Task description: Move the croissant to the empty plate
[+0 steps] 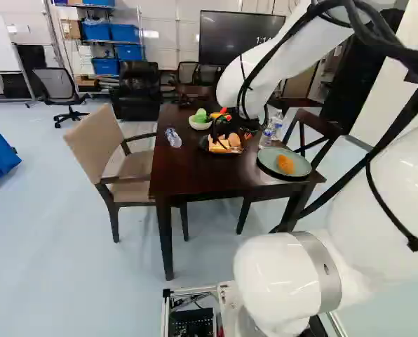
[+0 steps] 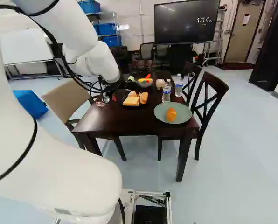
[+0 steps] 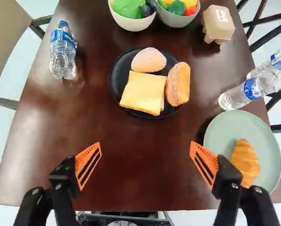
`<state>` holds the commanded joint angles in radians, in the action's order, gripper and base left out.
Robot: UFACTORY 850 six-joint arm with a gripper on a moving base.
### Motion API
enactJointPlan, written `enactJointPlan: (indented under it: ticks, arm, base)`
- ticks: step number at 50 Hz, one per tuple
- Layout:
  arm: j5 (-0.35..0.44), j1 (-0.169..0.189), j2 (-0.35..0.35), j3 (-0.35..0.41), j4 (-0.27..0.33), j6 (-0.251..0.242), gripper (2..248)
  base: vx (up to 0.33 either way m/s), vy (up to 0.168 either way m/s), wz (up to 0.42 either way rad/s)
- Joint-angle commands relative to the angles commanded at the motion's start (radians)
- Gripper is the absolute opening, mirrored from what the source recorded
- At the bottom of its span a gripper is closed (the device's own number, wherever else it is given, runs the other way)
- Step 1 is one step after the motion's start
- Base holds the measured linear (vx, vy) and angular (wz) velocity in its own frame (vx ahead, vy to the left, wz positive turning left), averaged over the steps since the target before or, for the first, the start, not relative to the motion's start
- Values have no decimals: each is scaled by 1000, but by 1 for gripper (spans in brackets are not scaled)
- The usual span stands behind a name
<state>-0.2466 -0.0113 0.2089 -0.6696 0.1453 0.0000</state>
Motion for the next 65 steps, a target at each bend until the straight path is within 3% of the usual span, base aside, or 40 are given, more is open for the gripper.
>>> enactJointPlan:
  ticks: [33,65]
  arm:
    - [209,2,13,109,-27,0,247]
    - [527,5,33,274,-68,0,247]
  base:
    - [0,0,0]
    - [0,0,0]
